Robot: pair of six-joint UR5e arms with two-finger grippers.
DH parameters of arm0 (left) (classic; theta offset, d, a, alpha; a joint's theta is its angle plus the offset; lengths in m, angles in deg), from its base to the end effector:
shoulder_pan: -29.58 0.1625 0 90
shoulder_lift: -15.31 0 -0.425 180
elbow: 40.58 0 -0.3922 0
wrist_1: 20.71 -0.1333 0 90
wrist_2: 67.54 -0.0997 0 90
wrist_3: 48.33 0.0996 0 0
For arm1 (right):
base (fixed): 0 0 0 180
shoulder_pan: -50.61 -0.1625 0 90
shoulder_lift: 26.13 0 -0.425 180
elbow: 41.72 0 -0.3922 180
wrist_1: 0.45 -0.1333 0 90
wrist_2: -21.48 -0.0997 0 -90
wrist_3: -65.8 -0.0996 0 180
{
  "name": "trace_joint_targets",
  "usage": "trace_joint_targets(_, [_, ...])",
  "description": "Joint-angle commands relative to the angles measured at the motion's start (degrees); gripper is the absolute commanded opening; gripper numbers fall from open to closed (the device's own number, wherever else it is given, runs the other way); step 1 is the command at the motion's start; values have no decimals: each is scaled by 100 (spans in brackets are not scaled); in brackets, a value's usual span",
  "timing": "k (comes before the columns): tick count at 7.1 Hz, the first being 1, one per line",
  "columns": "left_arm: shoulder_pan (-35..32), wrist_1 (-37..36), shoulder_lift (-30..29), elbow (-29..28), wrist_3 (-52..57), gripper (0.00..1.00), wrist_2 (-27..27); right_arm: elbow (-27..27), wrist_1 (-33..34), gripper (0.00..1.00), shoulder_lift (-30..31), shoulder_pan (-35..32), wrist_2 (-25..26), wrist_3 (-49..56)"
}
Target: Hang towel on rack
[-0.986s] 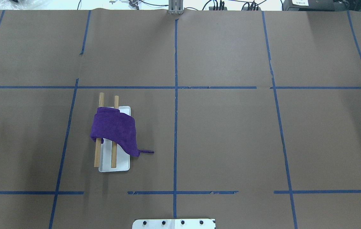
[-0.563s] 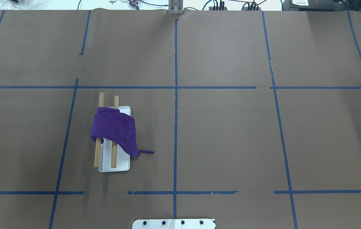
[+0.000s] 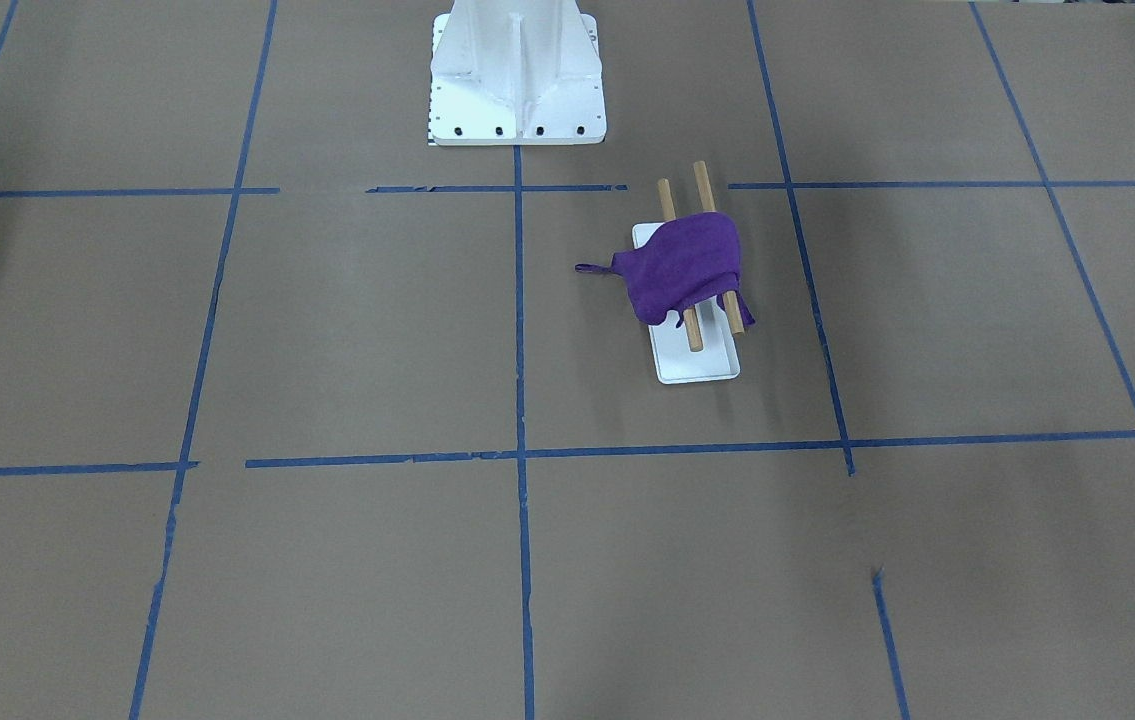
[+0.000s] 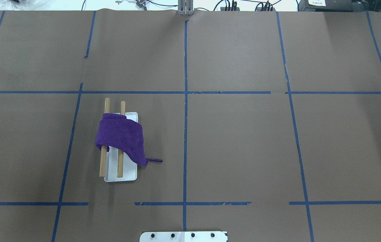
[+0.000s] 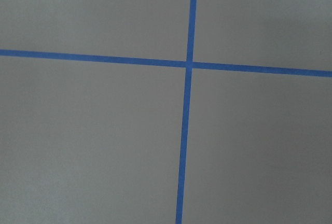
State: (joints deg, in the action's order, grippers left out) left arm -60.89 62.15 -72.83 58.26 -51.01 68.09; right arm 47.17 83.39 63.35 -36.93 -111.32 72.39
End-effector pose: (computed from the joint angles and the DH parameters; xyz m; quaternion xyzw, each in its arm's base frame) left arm -0.0660 -0.4745 0.6095 -0.0088 0.3877 -0.0259 0.9214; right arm 0.0440 -0.5047 0.6546 0.0583 -0.3626 -0.0910 0.9257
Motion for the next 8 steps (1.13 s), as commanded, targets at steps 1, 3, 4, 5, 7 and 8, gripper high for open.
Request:
trace_joint_targets(1, [100,300,33,65,-13,100,7,22,0,100,-53,0,-8,0])
trace_joint_targets(3, [100,449,33,31,-5,100,-37,14,0,100,-36,-9,-17,0])
trace_joint_targets(4, [100,650,33,-21,-5,100,-20,31,0,100,-36,-9,-17,0])
trace_joint_targets(5, [108,687,7,-57,30,100,-46,40,0,100,-44,-44,-61,0])
trace_joint_targets(7, [108,643,-125,-5,31,100,-46,136,0,100,34,-44,-149,-17])
trace_joint_targets(8, [117,661,-125,-30,31,100,-29,76,9,100,0,-35,-149,-17])
